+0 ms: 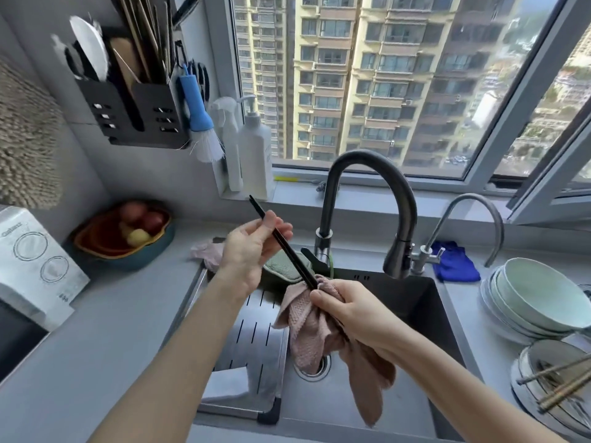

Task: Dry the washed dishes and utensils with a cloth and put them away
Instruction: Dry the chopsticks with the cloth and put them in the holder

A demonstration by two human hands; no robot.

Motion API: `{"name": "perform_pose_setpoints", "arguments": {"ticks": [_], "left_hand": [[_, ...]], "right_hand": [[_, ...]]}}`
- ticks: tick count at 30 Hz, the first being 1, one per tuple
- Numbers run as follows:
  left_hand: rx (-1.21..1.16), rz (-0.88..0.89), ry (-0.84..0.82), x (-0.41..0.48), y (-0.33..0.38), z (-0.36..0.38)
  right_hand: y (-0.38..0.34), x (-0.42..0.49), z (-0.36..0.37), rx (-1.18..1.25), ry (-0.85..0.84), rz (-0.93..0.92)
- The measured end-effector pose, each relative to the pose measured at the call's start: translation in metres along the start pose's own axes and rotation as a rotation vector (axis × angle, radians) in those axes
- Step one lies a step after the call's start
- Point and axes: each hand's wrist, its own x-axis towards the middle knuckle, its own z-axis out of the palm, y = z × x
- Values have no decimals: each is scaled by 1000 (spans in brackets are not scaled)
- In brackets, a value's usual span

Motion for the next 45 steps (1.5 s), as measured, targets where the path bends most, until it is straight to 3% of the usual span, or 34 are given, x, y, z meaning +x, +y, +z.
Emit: {"name": "perform_pose_setpoints", "arguments": {"ticks": [3,6,9,12,15,20,23,31,35,37,40,43,45], "left_hand": [[36,-104,-221,-16,-26,9],[11,-86,-170,-18,-32,17],[76,0,-33,-9,-24,16],[213,-21,37,-3,-17,10],[380,-120,-93,-7,-15,9],[695,-114,-298,-18,-19,35],[789,-103,-275,-22,-18,41],[869,-101,-193,-23,20,13],[900,-175,-246,-24,39,-15],[867,-154,-204,-23,49,-33],[623,-21,25,-5,67,-59],[160,105,265,25,84,-71],[-55,132,320,43,94,-74]], "right_hand": [[-5,8,-2,186,5,13],[-3,7,-3,270,-17,18],[18,1,-12,96,3,42],[34,1,-31,-48,192,75],[23,14,-47,236,301,-26],[-1,45,-26,504,144,-40],[-7,59,-15,583,263,-5],[-35,99,-2,767,179,77],[-60,134,-13,782,250,99],[-69,149,-20,783,294,35],[-75,155,-9,712,313,-20],[-79,144,40,563,134,-75],[-86,142,81,389,17,-126]]}}
